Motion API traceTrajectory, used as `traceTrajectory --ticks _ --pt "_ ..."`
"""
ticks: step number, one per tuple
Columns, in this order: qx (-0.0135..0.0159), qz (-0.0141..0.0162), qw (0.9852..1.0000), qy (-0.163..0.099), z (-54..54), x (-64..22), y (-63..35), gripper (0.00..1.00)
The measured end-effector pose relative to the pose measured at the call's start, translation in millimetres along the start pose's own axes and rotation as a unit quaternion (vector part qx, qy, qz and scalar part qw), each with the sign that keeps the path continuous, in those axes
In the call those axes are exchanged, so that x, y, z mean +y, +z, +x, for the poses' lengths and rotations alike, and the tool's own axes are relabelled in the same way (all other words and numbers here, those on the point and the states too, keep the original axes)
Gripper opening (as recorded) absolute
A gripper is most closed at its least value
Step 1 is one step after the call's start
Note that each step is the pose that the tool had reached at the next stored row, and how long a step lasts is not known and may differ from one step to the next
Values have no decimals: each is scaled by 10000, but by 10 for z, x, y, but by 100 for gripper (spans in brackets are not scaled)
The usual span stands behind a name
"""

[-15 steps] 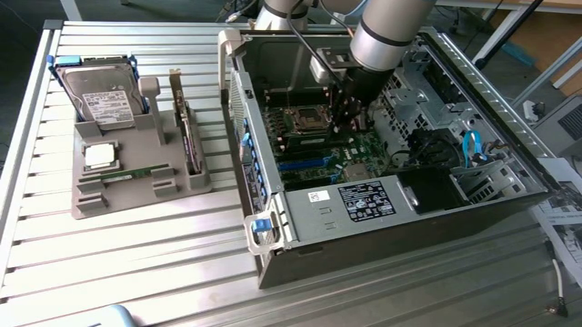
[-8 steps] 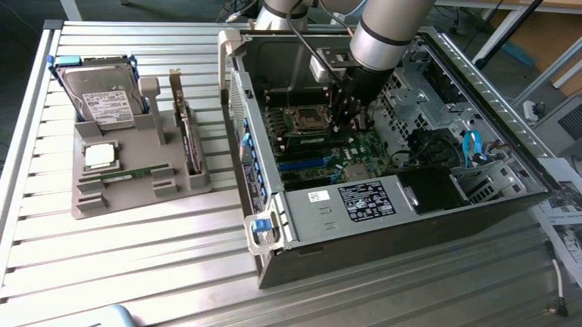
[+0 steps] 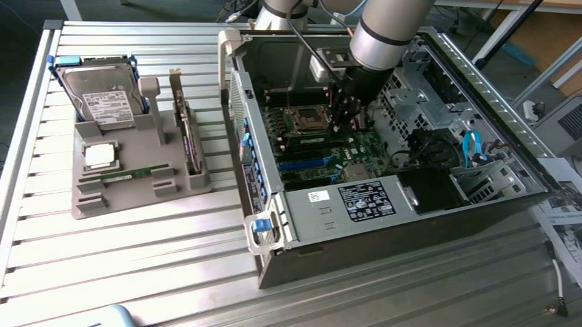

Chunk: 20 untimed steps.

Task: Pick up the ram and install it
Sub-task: 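Insert the ram into the slot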

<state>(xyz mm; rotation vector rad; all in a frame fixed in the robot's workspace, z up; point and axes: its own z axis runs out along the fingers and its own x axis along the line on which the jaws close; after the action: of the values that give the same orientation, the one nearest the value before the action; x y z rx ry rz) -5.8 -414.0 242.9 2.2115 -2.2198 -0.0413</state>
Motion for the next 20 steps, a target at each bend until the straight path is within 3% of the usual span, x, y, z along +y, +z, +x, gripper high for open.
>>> traceTrajectory --ticks 20 --pt "1 -1 10000 -33 -2 -1 10 12"
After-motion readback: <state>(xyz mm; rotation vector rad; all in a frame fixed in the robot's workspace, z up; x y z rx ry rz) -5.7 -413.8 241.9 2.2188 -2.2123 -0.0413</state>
